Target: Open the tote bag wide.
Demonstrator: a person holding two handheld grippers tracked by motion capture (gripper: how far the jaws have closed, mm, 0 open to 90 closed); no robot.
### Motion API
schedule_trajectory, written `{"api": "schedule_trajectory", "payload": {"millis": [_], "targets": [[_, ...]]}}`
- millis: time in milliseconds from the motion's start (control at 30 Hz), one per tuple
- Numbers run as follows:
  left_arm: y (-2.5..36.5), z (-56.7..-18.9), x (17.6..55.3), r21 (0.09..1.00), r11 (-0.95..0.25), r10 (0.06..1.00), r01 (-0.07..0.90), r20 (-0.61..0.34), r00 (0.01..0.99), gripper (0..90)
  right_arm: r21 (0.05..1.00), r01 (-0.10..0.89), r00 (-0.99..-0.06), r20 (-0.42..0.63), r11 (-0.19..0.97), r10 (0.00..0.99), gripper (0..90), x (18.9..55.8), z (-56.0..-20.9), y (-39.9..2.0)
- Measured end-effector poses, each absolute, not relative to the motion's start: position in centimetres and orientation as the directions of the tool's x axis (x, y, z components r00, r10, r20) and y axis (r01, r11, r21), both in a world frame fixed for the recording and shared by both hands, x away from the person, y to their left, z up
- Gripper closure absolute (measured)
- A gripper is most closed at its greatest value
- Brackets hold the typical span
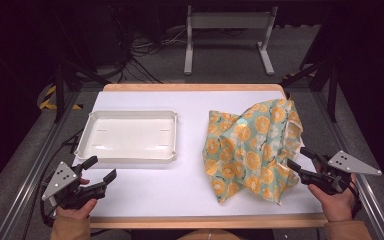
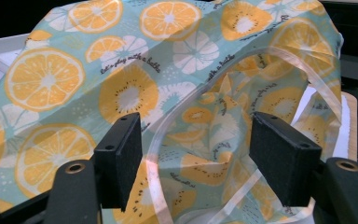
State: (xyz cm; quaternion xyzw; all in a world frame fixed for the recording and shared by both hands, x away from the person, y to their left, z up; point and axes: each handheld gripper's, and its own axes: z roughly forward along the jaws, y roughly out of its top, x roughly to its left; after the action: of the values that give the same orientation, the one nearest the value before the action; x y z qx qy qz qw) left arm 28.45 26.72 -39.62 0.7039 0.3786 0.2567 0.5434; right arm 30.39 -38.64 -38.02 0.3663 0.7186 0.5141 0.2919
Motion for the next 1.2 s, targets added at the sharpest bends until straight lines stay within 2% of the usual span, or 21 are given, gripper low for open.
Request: {"api": "schedule_trajectory", "payload": {"millis": [1200], "targets": [[26.50,-39.86,28.62,0.957,-0.131,0.812,0.258,-0.046,0.582,22.2,0.948,0.247,-0.555,-0.033,0.202,0.831,30.6,30.57,-38.13,-39.00]]}}
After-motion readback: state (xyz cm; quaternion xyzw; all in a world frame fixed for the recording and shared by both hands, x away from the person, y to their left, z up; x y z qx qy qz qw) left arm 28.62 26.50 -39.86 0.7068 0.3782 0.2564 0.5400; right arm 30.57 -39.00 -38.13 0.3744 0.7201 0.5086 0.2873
